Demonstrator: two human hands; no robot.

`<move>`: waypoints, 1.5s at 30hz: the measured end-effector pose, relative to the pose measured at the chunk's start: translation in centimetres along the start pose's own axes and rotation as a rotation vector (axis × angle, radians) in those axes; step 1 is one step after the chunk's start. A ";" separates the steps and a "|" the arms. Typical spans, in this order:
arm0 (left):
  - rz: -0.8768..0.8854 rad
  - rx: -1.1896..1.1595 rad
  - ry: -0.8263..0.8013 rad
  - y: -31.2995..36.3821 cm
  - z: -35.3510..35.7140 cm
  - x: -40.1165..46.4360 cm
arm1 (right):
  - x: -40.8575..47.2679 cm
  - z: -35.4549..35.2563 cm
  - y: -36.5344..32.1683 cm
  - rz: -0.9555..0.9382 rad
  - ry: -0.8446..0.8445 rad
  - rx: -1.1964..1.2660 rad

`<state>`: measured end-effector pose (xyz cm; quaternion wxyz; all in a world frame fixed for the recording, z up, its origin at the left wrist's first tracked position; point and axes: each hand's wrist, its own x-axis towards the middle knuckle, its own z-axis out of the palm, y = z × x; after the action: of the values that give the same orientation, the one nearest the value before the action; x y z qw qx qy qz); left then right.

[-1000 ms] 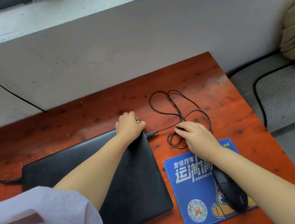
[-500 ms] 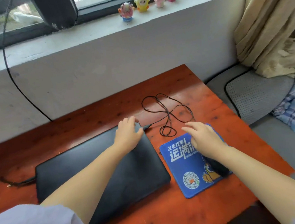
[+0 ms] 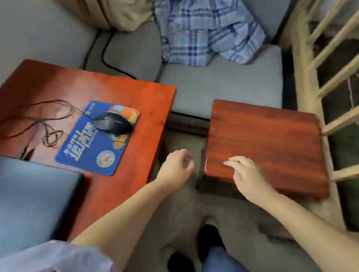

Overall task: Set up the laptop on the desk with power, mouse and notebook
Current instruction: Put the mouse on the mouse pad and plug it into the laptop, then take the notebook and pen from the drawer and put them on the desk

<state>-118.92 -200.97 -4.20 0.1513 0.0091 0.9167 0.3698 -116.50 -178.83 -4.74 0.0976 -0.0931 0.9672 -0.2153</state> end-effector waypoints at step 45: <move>-0.771 -0.205 0.189 -8.5 28.9 -0.4 | -13.7 15.8 27.0 1.356 0.192 0.926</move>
<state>-109.56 -187.69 -29.54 0.1939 -0.3844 0.8212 0.3746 -103.45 -158.04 -28.50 0.1519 0.5792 0.6310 -0.4933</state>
